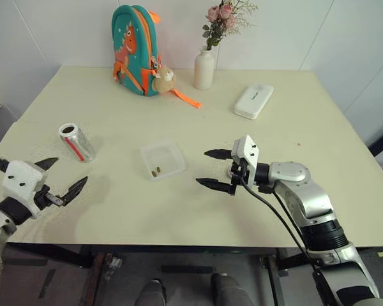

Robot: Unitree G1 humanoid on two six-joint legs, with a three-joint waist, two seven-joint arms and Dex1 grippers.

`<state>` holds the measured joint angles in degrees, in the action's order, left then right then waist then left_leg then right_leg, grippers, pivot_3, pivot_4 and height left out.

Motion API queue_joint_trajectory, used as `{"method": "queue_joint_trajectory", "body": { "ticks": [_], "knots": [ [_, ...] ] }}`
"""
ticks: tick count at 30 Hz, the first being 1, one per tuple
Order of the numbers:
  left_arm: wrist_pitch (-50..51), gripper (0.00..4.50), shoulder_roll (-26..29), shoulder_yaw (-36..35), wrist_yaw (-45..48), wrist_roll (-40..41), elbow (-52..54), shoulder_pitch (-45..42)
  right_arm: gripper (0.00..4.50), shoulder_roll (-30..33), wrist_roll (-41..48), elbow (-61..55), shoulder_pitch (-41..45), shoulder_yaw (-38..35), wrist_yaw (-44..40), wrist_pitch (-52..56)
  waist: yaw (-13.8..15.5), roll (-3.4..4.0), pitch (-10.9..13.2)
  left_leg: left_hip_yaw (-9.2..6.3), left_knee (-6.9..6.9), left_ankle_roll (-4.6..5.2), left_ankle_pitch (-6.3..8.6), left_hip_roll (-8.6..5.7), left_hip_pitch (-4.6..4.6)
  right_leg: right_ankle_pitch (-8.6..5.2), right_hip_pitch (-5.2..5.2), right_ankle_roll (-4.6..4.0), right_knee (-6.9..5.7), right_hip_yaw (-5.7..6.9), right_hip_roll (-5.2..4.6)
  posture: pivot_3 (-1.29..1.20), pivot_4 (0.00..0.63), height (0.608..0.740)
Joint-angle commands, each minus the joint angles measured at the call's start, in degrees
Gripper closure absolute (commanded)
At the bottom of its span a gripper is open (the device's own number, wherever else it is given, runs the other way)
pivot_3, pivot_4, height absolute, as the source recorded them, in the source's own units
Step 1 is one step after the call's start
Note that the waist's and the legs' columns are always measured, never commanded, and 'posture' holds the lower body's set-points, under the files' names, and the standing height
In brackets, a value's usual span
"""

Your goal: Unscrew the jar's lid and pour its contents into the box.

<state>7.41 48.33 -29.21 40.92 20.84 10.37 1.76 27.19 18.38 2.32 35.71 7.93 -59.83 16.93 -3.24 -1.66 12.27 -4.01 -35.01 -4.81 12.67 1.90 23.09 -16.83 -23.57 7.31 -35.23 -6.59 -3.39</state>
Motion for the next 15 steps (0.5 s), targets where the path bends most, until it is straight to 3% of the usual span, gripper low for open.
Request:
{"method": "queue_joint_trajectory", "body": {
  "ticks": [1,5,7,15],
  "knots": [
    [-0.66,0.02,2.92,4.38,8.23,3.14,-0.95,-5.73,0.00,3.29,1.66,0.01,0.67,-2.39,-6.44,-5.65,0.05,0.01,0.00,0.01,0.00,0.00,0.00,-0.02,0.01,0.01,0.04,0.02,0.06,0.00,-0.02,0.00,0.150,0.740],
    [-0.39,0.02,3.68,9.33,13.78,3.58,-4.30,-11.99,0.00,5.20,1.28,1.11,0.25,-3.84,-7.63,-8.39,-0.44,0.01,0.01,0.02,0.11,0.06,0.06,0.01,0.05,0.07,-0.01,0.33,0.12,0.00,0.00,0.00,0.150,0.740],
    [-2.00,0.02,3.93,10.82,15.33,2.22,-5.89,-14.01,0.00,5.77,1.19,1.00,0.13,-5.37,-5.94,-8.08,-0.81,0.01,0.01,0.01,0.19,0.07,0.09,0.03,0.04,0.51,-0.14,1.22,-0.15,0.00,0.03,0.00,0.150,0.740],
    [-0.68,0.02,3.03,8.91,15.60,3.47,-6.82,-14.69,0.00,10.00,4.00,-6.47,-5.98,-10.27,-3.24,-2.87,-1.46,0.02,0.01,-0.02,0.42,0.11,0.16,0.03,0.06,0.26,-0.36,1.21,-0.40,0.01,0.03,0.00,0.150,0.740]
  ]
}}
